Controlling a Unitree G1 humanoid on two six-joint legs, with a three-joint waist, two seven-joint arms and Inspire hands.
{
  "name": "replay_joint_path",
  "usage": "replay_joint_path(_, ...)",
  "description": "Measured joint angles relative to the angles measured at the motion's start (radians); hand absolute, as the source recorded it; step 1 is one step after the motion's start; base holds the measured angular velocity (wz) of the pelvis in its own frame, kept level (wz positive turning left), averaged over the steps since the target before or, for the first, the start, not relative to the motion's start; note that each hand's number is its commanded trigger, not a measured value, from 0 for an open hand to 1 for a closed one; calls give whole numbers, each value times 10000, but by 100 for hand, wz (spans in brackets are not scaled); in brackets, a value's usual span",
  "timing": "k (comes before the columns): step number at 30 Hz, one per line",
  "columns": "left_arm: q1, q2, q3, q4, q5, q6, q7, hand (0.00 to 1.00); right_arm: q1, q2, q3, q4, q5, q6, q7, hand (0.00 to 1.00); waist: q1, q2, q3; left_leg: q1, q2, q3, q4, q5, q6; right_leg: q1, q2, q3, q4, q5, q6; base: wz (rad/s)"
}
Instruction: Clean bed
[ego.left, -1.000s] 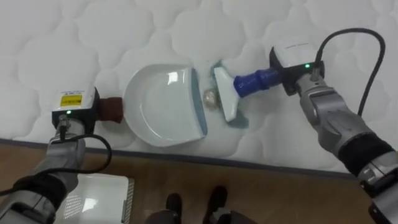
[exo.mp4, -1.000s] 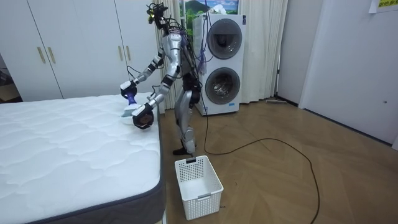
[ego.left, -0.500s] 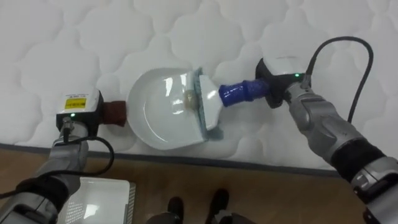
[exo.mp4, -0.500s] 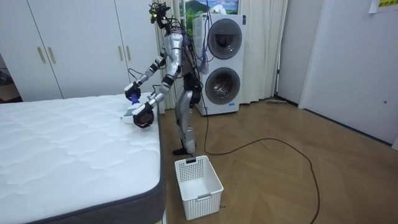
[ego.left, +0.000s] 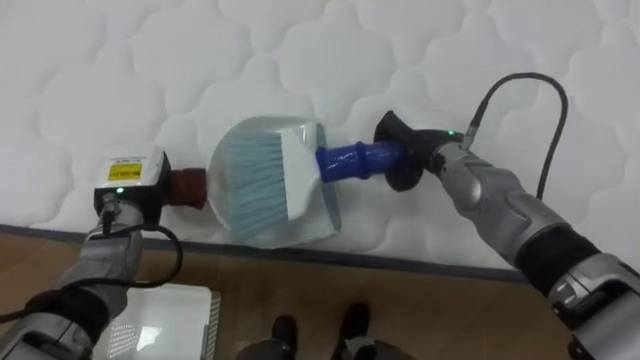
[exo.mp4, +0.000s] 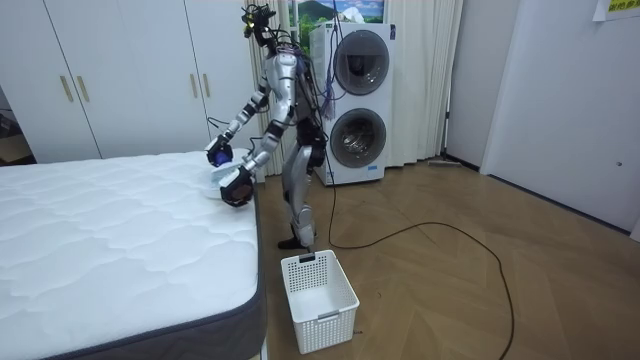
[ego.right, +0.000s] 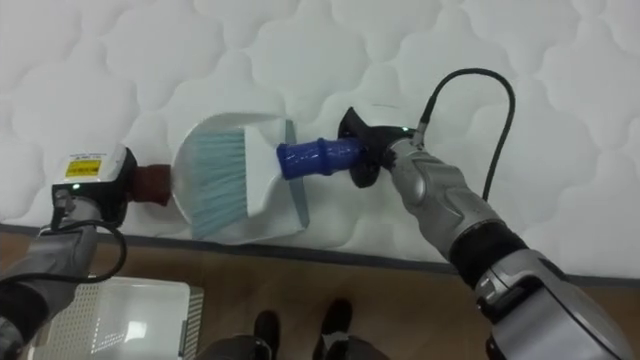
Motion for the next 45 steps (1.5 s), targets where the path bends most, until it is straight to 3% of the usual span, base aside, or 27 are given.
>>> replay_joint_path(6,174,-21,3,91,17,-143,119,100,6,106,-14,2,54,-501,35,100,60,10,-1,3,-5,-19,10,1,4,13,-3,-21,-9,2,8,1)
replay_joint_path(14,318,-81,39,92,7,-151,151,100,17,2,-113,3,51,-597,-30,100,53,27,-2,62,6,42,-28,0,4,2,12,53,48,2,8,-1)
replay_joint_path(20,358,-81,37,90,-9,-307,291,100,80,-348,-142,56,202,-851,-90,100,56,50,-4,95,-16,29,-5,-1,4,21,-15,63,117,1,6,0)
replay_joint_path(25,486,-124,12,90,-86,-413,719,100,263,-681,-250,57,1203,-861,-238,100,-52,57,-6,111,-48,16,45,0,5,26,-71,50,228,-42,1,1)
replay_joint_path(28,486,-166,186,-15,-67,-619,886,100,429,-655,-1046,54,1396,-973,-543,100,-135,71,-14,108,-52,-3,133,-3,8,40,-90,45,304,-95,2,1)
replay_joint_path(31,609,-432,564,-97,-68,-663,1066,100,716,-622,-1870,54,2024,-1159,-827,100,-140,142,-57,212,-57,-2,132,-3,8,136,-97,51,299,-98,9,0)
replay_joint_path(35,1090,-569,1309,-582,-91,-921,1332,100,1298,-620,-3186,23,3425,-1292,-1285,100,-306,194,-102,631,-72,5,-62,-4,9,503,-99,59,246,-167,46,1)
replay_joint_path(36,1169,-595,1482,-623,-106,-1011,1448,100,1433,-636,-3517,24,3671,-1296,-1380,97,-356,215,-118,788,-74,9,-151,-3,9,643,-92,58,208,-180,48,0)
replay_joint_path(37,1245,-615,1603,-695,-117,-1034,1495,100,1575,-653,-3778,24,3884,-1297,-1507,80,-408,245,-153,950,-69,6,-243,-3,7,805,-73,55,141,-192,56,0)
replay_joint_path(39,1399,-613,1727,-961,-111,-1090,1511,100,1732,-659,-4109,25,4199,-1297,-1663,1,-520,328,-203,1179,-64,-18,-277,-2,4,1059,-46,44,59,-210,77,0)
replay_joint_path(43,1915,-716,2221,-1711,-116,-1400,1888,100,2157,-658,-4708,44,4534,-1439,-1963,0,-667,484,-341,1780,-61,6,-619,-2,2,1634,33,56,-264,-184,127,-2)
replay_joint_path(45,2470,-760,2435,-2092,-139,-1533,2038,100,2519,-654,-5165,43,5047,-1452,-2080,0,-807,588,-498,2285,-98,8,-884,-3,2,2050,42,121,-340,-265,221,0)
